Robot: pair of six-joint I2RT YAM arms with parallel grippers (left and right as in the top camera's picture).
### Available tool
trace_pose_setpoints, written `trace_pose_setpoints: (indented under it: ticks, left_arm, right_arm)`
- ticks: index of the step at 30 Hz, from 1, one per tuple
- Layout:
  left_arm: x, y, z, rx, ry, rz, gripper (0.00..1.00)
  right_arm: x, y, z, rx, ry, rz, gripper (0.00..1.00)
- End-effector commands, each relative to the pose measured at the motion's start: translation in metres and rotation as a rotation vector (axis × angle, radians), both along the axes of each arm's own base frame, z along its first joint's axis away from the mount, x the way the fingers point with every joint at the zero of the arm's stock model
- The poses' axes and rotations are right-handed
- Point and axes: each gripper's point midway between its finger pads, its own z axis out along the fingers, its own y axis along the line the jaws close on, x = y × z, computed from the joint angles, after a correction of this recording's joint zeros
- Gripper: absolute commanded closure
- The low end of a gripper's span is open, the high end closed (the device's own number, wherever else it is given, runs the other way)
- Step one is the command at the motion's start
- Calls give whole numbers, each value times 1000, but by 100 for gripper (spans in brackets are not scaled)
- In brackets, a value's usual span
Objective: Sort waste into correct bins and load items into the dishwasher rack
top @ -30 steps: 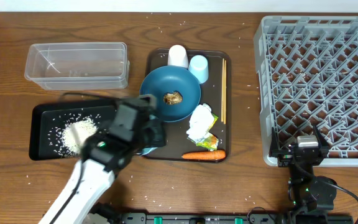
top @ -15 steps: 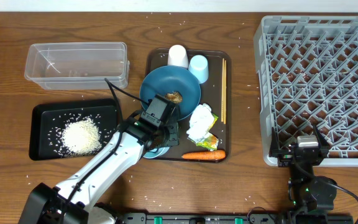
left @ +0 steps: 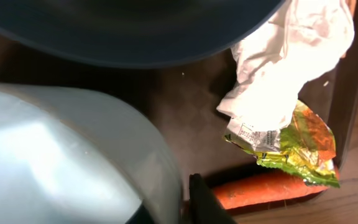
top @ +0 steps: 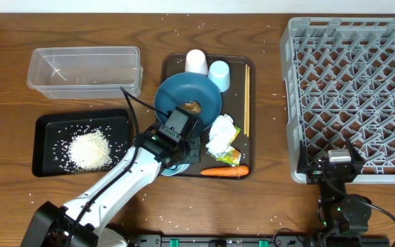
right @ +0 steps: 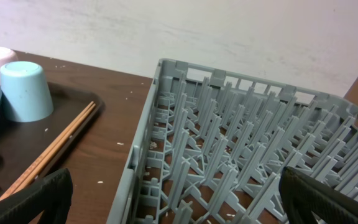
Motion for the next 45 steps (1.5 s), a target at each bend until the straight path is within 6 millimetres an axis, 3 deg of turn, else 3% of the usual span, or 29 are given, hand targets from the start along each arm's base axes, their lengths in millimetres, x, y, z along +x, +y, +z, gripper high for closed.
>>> trace_pose_setpoints:
  ticks: [1,18,23,27,30,41,45]
  left_arm:
    - [3,1,1,8,-11,11,75]
    - [3,-6,11,-30,-15,-1,74]
    - [0,-3,8,-17,1,-4,73]
    - [-5,1,2,2,14,-1,65]
    - [-5,5,-2,22,14,5,64]
    - [-1,-19,3,-11,-51,-46,63]
    - [5,-9,-7,80,-75,35,63]
  right_arm:
    - [0,-4,0,4,-1,-17,1]
    - [0,-4,0,4,-1,-17,1]
    - [0,-4,0,4,-1,-17,1]
    - [0,-4,0,4,-1,-17,1]
    - [0,-4,0,4,-1,-17,1]
    - [0,-4,0,3,-1,-17,1]
    - [0,-4,0,4,-1,-17,1]
